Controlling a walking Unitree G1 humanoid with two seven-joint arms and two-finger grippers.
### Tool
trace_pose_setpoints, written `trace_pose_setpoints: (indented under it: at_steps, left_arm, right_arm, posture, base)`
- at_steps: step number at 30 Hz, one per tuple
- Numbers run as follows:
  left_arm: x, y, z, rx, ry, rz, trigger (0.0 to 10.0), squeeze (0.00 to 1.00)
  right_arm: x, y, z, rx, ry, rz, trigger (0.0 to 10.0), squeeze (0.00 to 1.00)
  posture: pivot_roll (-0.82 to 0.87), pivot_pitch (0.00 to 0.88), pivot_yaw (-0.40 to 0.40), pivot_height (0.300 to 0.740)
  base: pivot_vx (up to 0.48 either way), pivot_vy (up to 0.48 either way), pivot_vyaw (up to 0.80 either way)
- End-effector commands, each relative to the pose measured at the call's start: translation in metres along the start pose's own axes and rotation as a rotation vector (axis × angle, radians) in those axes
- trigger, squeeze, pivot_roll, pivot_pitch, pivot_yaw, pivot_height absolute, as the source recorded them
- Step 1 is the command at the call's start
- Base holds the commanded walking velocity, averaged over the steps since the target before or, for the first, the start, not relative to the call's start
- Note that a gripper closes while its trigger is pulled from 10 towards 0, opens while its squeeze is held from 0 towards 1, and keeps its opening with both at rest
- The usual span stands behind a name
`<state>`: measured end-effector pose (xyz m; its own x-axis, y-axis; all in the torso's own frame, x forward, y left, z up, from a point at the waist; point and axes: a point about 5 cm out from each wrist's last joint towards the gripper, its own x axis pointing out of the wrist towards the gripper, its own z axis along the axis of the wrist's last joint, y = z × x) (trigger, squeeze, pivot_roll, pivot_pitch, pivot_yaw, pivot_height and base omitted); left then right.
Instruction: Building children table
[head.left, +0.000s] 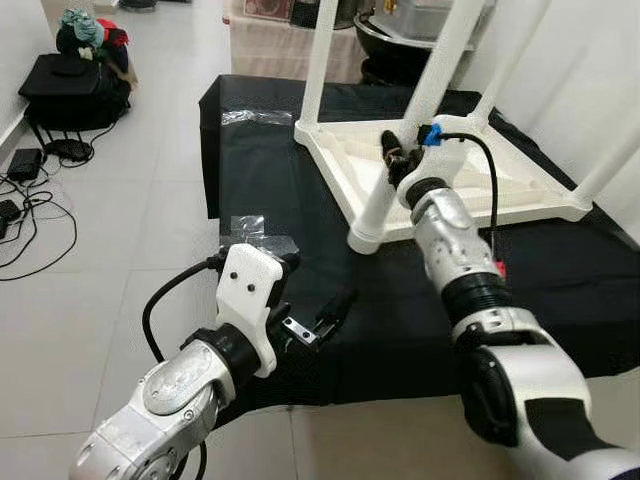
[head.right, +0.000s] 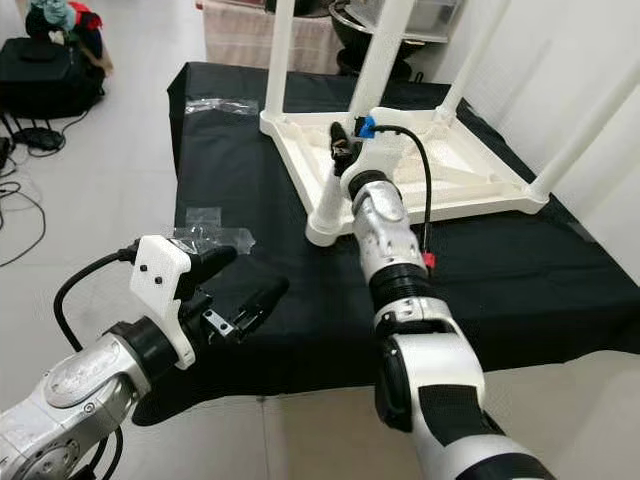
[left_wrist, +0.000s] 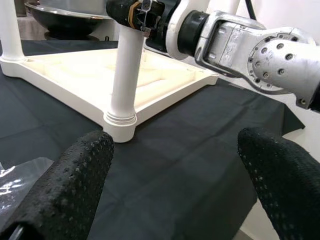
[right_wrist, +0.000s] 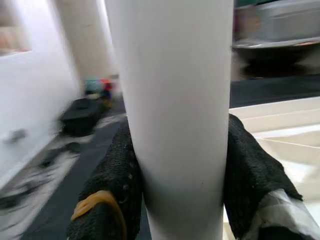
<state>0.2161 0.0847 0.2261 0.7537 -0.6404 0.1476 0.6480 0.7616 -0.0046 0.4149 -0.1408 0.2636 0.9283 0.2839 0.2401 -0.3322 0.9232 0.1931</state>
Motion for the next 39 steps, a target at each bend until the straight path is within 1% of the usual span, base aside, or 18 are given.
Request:
trace_pose_setpoints:
  at_steps: [1,4,5,7,11,16,17,20,21,22,23,24,26,29,30,31,33,39]
  left_arm:
    - [-0.001,-0.002,-0.002,0.001,0.002,-0.004,10.0,0.00]
    - [-0.001,-0.002,-0.002,0.001,0.001,-0.005,10.0,0.00]
    - [-0.001,-0.002,-0.002,0.001,0.001,-0.005,10.0,0.00]
    - [-0.001,-0.002,-0.002,0.002,0.001,-0.005,10.0,0.00]
    - [-0.001,-0.001,-0.001,0.005,0.002,0.000,10.0,0.00]
    - [-0.002,-0.001,-0.001,0.004,0.003,0.000,10.0,0.00]
    - [-0.002,-0.001,-0.001,0.003,0.003,-0.001,10.0,0.00]
    - [-0.002,-0.001,-0.001,0.003,0.003,-0.001,10.0,0.00]
    - [-0.001,-0.001,-0.001,0.004,0.002,0.000,10.0,0.00]
    - [-0.001,-0.001,-0.001,0.005,0.001,0.000,10.0,0.00]
    - [-0.001,-0.001,-0.001,0.005,0.001,0.000,10.0,0.00]
    - [-0.001,-0.001,-0.001,0.006,0.001,0.001,10.0,0.00]
    - [-0.001,-0.001,-0.001,0.006,0.001,0.001,10.0,0.00]
    - [-0.001,-0.001,-0.001,0.008,0.000,0.004,10.0,0.00]
    - [-0.001,-0.001,-0.001,0.008,0.000,0.004,10.0,0.00]
    - [0.000,-0.001,-0.001,0.008,-0.001,0.004,10.0,0.00]
    - [0.000,-0.001,-0.001,0.008,-0.002,0.004,10.0,0.00]
    - [0.000,0.000,-0.001,0.008,-0.003,0.006,10.0,0.00]
  right_arm:
    - [-0.003,0.015,-0.012,0.185,0.053,0.230,10.0,0.00]
    - [-0.028,0.031,-0.014,0.207,0.092,0.725,10.0,0.00]
    - [-0.028,0.031,-0.014,0.207,0.092,0.725,10.0,0.00]
    - [-0.040,0.035,-0.015,0.216,0.118,0.898,10.0,0.00]
    - [-0.049,0.039,-0.016,0.258,0.149,1.020,10.0,0.00]
    - [-0.046,0.041,-0.025,0.233,0.186,1.013,10.0,0.00]
    - [-0.045,0.041,-0.030,0.217,0.212,0.996,7.9,0.00]
    - [-0.045,0.041,-0.030,0.217,0.212,0.996,7.9,0.00]
    - [-0.032,0.034,-0.043,0.069,0.266,0.771,0.0,0.00]
    - [-0.025,0.029,-0.048,-0.012,0.284,0.622,0.0,0.00]
    - [-0.025,0.029,-0.048,-0.012,0.284,0.622,0.0,0.00]
    - [-0.019,0.020,-0.051,-0.054,0.309,0.456,0.0,0.00]
    - [-0.019,0.020,-0.051,-0.054,0.309,0.456,0.0,0.00]
    - [-0.021,-0.040,-0.041,-0.244,0.292,-0.237,0.0,0.00]
    - [-0.021,-0.040,-0.041,-0.244,0.292,-0.237,0.0,0.00]
    - [-0.027,-0.054,-0.037,-0.247,0.275,-0.382,0.0,0.00]
    - [-0.032,-0.065,-0.034,-0.239,0.258,-0.496,0.0,0.00]
    - [-0.040,-0.072,-0.034,-0.236,0.231,-0.639,0.0,0.00]
  posture:
    - [0.06,0.120,-0.156,0.740]
    - [0.07,0.118,-0.157,0.740]
    - [0.07,0.118,-0.157,0.740]
    - [0.07,0.118,-0.157,0.740]
    - [0.07,0.123,-0.157,0.740]
    - [0.07,0.127,-0.157,0.740]
    - [0.07,0.127,-0.157,0.740]
    - [0.07,0.127,-0.157,0.740]
    - [0.07,0.133,-0.157,0.740]
    - [0.07,0.133,-0.158,0.740]
    - [0.07,0.133,-0.158,0.740]
    - [0.07,0.133,-0.158,0.740]
    - [0.07,0.133,-0.158,0.740]
    - [0.07,0.135,-0.155,0.740]
    - [0.07,0.135,-0.155,0.740]
    - [0.07,0.135,-0.155,0.740]
    - [0.07,0.136,-0.155,0.740]
    - [0.07,0.138,-0.156,0.740]
  base:
    - [0.000,0.000,0.00]
    - [0.000,0.000,0.00]
    - [0.000,0.000,0.00]
    - [0.000,0.000,0.00]
    - [0.000,0.000,0.00]
    - [0.000,0.000,0.00]
    - [0.000,0.000,0.00]
    - [0.000,0.000,0.00]
    - [0.000,0.000,0.00]
    - [0.000,0.000,0.00]
    - [0.000,0.000,0.00]
    - [0.000,0.000,0.00]
    - [0.000,0.000,0.00]
    - [0.000,0.000,0.00]
    - [0.000,0.000,0.00]
    - [0.000,0.000,0.00]
    - [0.000,0.000,0.00]
    - [0.000,0.000,0.00]
